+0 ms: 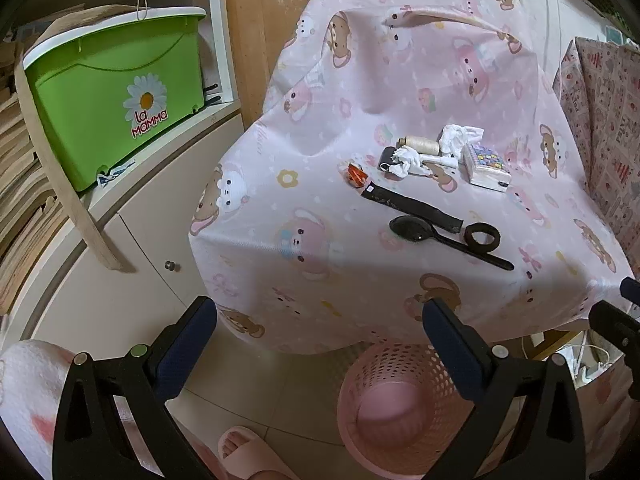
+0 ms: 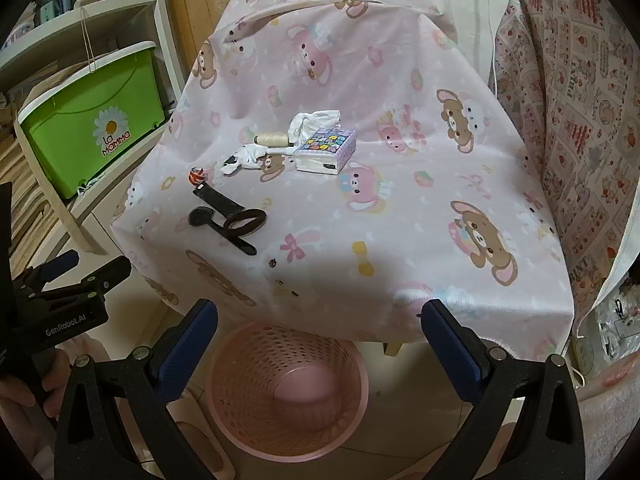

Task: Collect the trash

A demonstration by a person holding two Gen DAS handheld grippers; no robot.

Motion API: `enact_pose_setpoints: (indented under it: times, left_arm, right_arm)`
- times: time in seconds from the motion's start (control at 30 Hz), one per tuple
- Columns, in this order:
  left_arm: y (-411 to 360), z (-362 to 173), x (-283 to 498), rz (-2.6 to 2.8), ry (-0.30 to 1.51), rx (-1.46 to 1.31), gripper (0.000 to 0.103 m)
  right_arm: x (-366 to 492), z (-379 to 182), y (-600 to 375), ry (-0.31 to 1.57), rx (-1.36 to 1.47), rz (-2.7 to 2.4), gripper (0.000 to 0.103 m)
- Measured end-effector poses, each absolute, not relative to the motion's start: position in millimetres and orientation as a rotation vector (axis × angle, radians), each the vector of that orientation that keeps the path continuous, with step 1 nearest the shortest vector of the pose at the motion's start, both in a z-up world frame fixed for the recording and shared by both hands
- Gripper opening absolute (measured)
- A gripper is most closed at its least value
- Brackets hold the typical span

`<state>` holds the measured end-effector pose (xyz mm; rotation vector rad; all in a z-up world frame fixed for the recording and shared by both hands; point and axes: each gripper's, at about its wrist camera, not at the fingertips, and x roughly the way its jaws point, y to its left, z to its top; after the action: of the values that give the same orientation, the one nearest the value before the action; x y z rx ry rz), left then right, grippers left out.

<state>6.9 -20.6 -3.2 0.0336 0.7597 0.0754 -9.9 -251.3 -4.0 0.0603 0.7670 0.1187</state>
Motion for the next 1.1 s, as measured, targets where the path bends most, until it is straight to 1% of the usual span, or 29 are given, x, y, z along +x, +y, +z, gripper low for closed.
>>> enact_pose_setpoints:
  times: [1.1]
  left_arm:
    - [-23.0, -4.1, 5.2, 0.071, 0.761, 0.043, 0.102]
  right_arm:
    - [-10.7, -5.9, -256.9, 0.747, 0.072, 0.088, 0.103]
